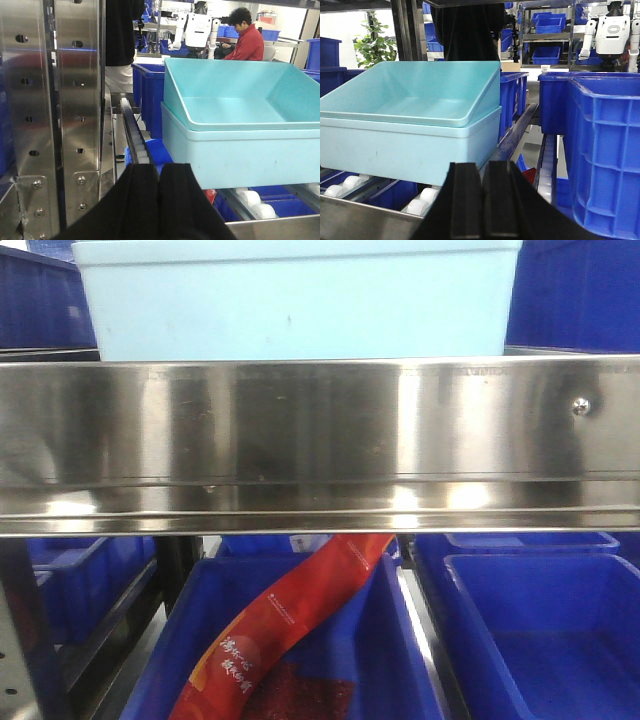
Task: Move two blue bins to right shelf middle
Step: 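Lower the teal bin onto the rollers and open both grippers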
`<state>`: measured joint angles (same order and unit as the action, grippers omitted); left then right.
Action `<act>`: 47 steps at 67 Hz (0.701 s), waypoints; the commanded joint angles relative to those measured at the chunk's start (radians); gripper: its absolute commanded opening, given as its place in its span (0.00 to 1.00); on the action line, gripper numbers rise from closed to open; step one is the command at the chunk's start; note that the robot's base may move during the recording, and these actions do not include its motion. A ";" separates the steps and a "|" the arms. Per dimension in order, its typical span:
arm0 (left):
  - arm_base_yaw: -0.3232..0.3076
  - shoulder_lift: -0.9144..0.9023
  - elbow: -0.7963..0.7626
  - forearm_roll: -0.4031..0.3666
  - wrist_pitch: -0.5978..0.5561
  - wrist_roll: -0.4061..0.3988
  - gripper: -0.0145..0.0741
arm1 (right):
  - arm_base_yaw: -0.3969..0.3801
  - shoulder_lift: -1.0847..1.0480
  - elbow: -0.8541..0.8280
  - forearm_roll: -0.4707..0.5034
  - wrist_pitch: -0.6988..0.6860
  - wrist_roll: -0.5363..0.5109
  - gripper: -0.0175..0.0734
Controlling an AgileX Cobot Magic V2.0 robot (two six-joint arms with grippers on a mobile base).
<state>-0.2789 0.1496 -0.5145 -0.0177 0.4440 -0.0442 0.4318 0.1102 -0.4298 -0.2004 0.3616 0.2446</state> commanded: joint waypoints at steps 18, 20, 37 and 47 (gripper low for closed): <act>0.045 -0.024 0.009 0.024 -0.002 -0.003 0.04 | -0.005 -0.004 0.002 -0.014 -0.026 0.001 0.01; 0.062 -0.033 0.020 0.024 -0.005 -0.003 0.04 | -0.005 -0.004 0.002 -0.014 -0.026 0.001 0.01; 0.149 -0.150 0.260 0.024 -0.128 -0.003 0.04 | -0.005 -0.004 0.002 -0.014 -0.026 0.001 0.01; 0.129 -0.150 0.413 0.024 -0.260 -0.003 0.04 | -0.005 -0.004 0.002 -0.014 -0.026 0.001 0.01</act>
<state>-0.1374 0.0058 -0.1623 0.0000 0.2727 -0.0442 0.4318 0.1102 -0.4298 -0.2004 0.3556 0.2446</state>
